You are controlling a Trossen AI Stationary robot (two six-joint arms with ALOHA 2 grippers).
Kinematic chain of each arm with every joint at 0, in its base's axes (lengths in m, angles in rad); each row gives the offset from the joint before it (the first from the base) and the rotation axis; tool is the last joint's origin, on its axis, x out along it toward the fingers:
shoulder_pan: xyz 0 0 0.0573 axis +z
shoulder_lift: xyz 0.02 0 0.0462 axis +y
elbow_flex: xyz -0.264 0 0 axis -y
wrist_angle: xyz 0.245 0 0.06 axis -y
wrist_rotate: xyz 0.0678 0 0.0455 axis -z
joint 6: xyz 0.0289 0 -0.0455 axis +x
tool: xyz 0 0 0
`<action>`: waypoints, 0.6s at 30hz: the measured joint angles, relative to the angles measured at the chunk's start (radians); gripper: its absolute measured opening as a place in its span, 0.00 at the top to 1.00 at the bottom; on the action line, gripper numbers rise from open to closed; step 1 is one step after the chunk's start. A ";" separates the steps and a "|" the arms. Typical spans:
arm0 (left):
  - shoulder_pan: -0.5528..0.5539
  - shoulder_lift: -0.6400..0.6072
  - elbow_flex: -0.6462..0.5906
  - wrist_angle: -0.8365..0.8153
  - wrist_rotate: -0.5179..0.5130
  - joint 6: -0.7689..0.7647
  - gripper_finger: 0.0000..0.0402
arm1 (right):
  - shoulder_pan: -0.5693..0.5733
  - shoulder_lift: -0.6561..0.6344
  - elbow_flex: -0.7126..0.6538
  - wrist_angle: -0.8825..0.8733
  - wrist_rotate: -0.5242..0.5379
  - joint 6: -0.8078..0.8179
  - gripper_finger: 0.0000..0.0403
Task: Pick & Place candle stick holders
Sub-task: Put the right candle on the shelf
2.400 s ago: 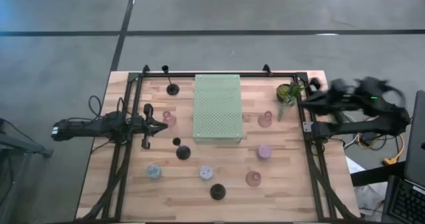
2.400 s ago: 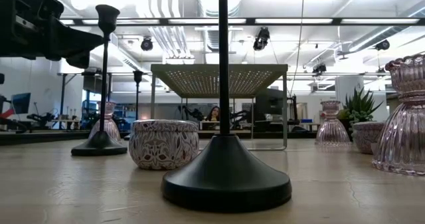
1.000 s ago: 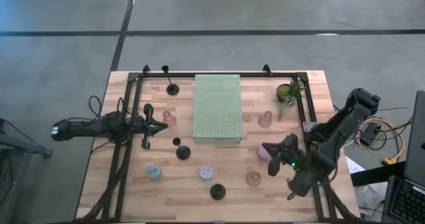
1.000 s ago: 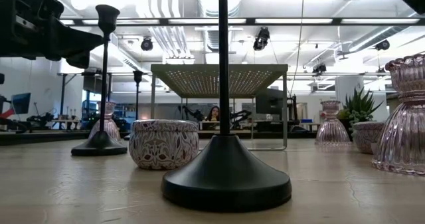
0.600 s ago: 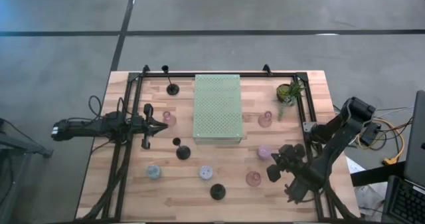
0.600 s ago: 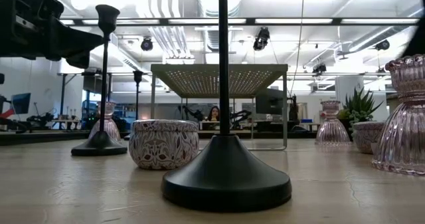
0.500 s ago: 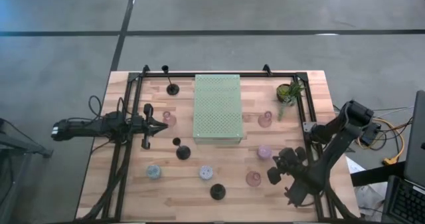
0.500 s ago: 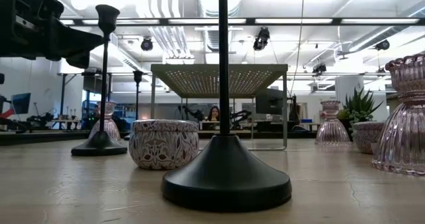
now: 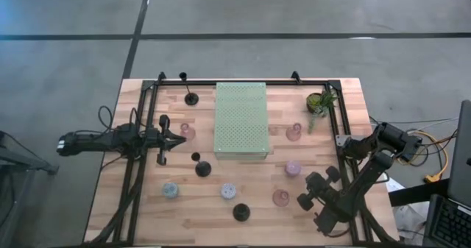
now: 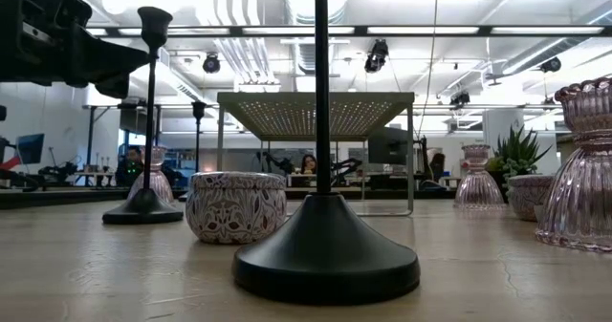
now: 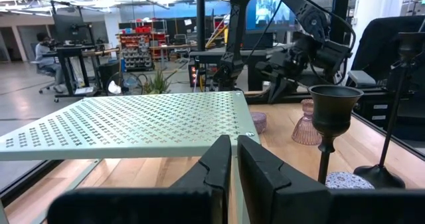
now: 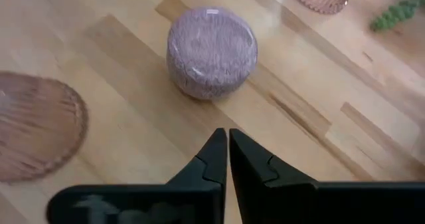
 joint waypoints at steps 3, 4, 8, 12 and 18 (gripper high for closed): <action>0.000 0.000 0.000 0.000 0.000 0.000 0.92 | 0.000 -0.001 -0.020 0.035 -0.001 0.011 0.92; 0.000 0.000 0.000 0.000 0.000 0.000 0.92 | 0.000 -0.005 -0.031 0.056 0.004 0.011 0.89; 0.000 0.000 0.000 0.000 0.000 0.000 0.92 | 0.000 -0.026 -0.080 0.154 0.055 0.001 0.76; 0.000 0.000 0.000 0.000 0.000 0.000 0.92 | 0.000 -0.027 -0.115 0.182 0.106 -0.010 0.58; 0.000 0.000 0.000 0.000 0.000 0.000 0.92 | -0.026 -0.028 -0.183 0.203 0.150 -0.028 0.29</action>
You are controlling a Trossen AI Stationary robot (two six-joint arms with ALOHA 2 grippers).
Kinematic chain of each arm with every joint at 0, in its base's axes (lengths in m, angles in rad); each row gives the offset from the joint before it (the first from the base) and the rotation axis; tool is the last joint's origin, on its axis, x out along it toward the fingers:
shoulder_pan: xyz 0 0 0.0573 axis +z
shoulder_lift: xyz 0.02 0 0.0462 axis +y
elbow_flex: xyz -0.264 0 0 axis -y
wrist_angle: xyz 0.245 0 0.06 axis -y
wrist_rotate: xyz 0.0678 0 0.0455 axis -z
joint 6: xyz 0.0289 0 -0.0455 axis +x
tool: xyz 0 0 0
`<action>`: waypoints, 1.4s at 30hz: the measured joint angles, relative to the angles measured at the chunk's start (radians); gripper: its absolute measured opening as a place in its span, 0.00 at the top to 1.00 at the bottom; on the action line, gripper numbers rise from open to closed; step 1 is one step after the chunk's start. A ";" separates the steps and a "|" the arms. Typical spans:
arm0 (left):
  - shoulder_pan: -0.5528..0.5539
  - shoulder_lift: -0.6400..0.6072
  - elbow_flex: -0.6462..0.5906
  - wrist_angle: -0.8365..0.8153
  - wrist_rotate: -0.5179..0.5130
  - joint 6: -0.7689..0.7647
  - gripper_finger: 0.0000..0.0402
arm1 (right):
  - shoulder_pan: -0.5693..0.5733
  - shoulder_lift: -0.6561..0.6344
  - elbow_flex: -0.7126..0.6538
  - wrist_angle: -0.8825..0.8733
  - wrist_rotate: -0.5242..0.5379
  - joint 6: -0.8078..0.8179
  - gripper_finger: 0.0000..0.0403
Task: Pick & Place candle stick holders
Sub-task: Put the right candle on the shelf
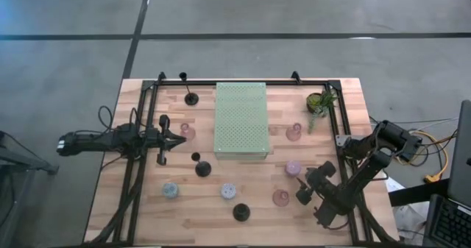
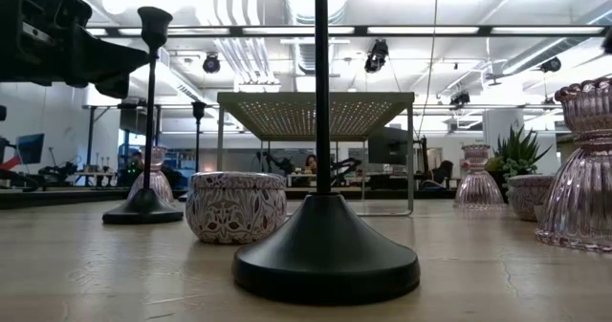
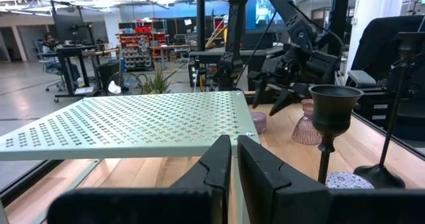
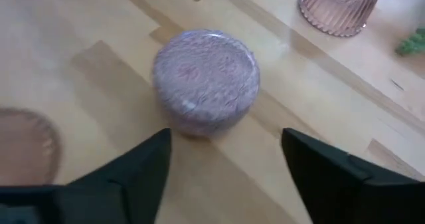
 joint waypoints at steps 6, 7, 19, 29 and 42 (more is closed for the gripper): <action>0.000 0.000 0.000 0.000 0.000 0.000 0.92 | -0.052 0.003 -0.046 0.070 -0.001 -0.003 0.10; 0.000 0.000 0.000 0.000 0.000 0.000 0.92 | -0.055 0.003 -0.048 0.071 -0.001 -0.003 0.09; 0.000 0.000 0.000 0.000 0.000 0.000 0.92 | -0.076 0.010 -0.057 0.187 0.059 -0.176 0.07; 0.000 0.000 0.000 0.000 0.000 0.000 0.92 | -0.150 0.009 -0.152 0.395 0.066 -0.251 0.07; 0.000 0.000 0.000 0.000 0.000 0.000 0.92 | -0.191 0.009 -0.203 0.483 0.120 -0.272 0.07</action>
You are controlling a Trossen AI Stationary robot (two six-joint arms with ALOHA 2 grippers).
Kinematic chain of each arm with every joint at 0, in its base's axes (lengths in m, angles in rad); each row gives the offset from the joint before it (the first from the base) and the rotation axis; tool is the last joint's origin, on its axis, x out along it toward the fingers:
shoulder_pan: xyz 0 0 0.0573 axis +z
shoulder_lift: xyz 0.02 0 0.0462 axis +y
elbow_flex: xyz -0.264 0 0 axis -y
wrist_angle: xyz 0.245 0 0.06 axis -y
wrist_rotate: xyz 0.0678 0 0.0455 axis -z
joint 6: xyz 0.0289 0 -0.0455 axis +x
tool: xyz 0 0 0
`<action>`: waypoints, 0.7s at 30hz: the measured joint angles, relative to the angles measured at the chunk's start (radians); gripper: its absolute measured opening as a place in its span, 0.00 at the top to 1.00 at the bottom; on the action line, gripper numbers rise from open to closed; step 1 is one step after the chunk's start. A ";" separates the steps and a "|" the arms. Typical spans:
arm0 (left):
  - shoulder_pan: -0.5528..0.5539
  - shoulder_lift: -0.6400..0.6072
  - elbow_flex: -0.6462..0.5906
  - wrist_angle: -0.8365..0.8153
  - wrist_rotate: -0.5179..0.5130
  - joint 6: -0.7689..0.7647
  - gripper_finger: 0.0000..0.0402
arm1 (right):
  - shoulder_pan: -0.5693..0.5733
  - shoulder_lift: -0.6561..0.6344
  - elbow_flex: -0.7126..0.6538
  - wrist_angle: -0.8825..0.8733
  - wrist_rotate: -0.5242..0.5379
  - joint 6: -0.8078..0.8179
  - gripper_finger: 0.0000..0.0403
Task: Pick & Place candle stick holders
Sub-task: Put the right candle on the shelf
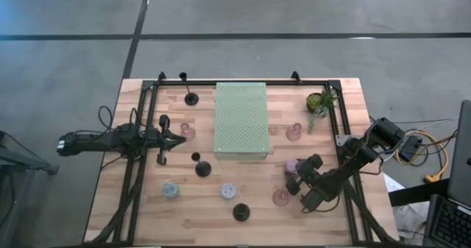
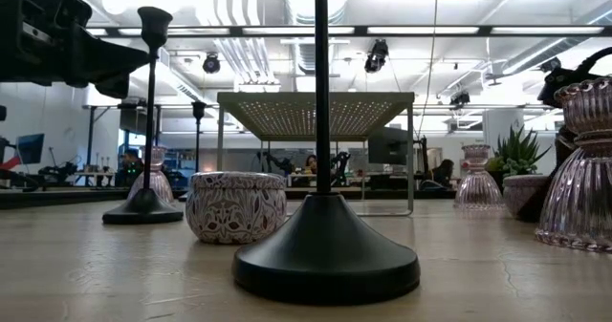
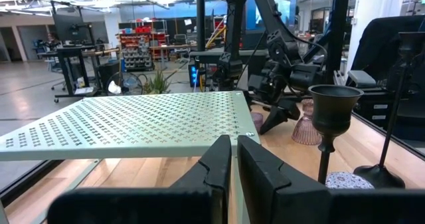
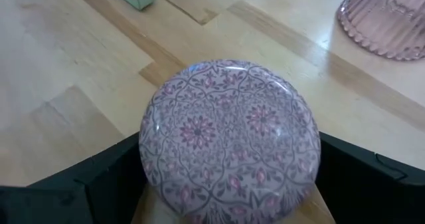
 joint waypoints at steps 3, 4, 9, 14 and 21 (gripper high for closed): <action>0.000 0.000 0.000 0.000 0.000 0.000 0.92 | -0.014 0.000 -0.016 0.044 0.019 -0.035 0.07; 0.000 0.000 0.000 0.000 0.000 0.000 0.92 | -0.020 0.000 -0.022 0.061 0.022 -0.042 0.07; 0.000 0.000 0.000 0.000 0.000 0.000 0.92 | -0.035 -0.002 -0.043 0.107 0.029 -0.064 0.07; 0.000 0.000 0.000 0.000 0.000 0.000 0.92 | -0.038 -0.002 -0.043 0.107 0.023 -0.063 0.10; 0.000 0.000 0.000 0.000 0.000 0.000 0.92 | -0.040 -0.002 -0.042 0.107 0.018 -0.062 0.25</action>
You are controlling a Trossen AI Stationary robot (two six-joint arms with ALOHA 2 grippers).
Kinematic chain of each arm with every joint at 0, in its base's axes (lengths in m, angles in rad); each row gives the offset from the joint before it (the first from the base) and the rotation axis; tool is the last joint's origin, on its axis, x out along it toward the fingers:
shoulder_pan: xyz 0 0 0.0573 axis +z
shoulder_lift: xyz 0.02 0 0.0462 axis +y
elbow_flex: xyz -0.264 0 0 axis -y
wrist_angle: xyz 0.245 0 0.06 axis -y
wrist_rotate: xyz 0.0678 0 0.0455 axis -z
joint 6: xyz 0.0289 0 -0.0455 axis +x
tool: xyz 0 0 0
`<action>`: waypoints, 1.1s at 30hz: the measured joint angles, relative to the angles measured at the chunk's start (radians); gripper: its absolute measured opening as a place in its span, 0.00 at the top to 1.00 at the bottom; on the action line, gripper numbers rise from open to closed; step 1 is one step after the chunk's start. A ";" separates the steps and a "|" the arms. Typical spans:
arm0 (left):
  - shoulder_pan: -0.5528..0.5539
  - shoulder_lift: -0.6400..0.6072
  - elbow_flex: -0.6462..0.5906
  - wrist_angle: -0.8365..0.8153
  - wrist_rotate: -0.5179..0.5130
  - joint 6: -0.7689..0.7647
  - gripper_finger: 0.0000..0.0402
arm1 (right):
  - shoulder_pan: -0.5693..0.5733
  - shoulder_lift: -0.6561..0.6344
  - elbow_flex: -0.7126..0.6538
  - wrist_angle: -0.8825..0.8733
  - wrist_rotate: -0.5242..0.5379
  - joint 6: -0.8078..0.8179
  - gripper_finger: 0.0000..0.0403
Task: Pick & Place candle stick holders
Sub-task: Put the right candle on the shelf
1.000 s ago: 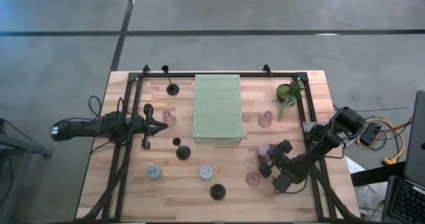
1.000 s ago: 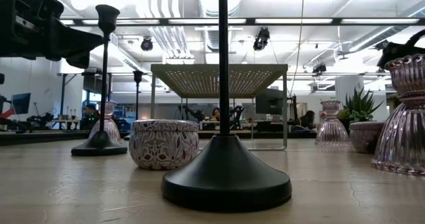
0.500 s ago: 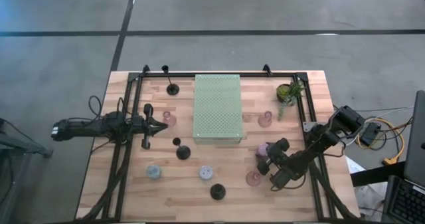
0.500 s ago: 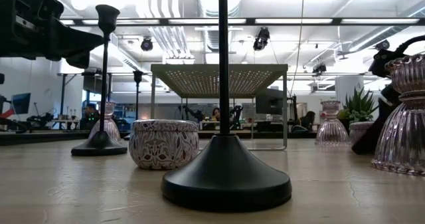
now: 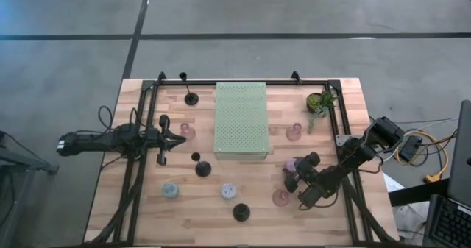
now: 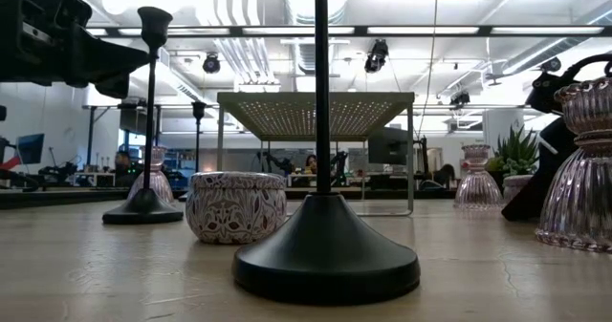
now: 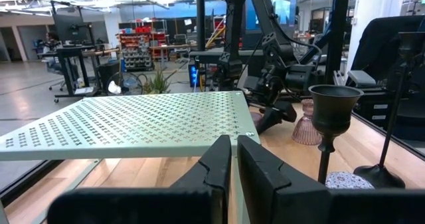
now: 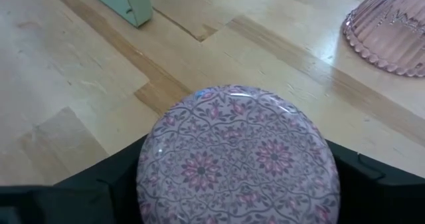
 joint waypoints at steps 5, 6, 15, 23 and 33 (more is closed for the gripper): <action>0.000 0.000 0.000 0.000 0.000 0.000 0.92 | 0.000 -0.007 0.000 -0.001 -0.007 0.002 0.29; 0.000 0.000 0.000 0.000 0.000 0.000 0.92 | 0.000 -0.007 0.000 -0.001 -0.008 0.001 0.29; 0.000 0.000 0.000 0.000 0.000 0.000 0.92 | -0.003 -0.100 -0.003 -0.065 -0.062 0.001 0.29; 0.000 0.000 0.000 0.000 0.000 0.000 0.92 | -0.045 -0.310 0.003 -0.192 -0.064 -0.114 0.29; 0.000 0.000 0.000 0.000 0.000 0.000 0.92 | -0.207 -0.544 0.130 -0.378 -0.028 -0.484 0.29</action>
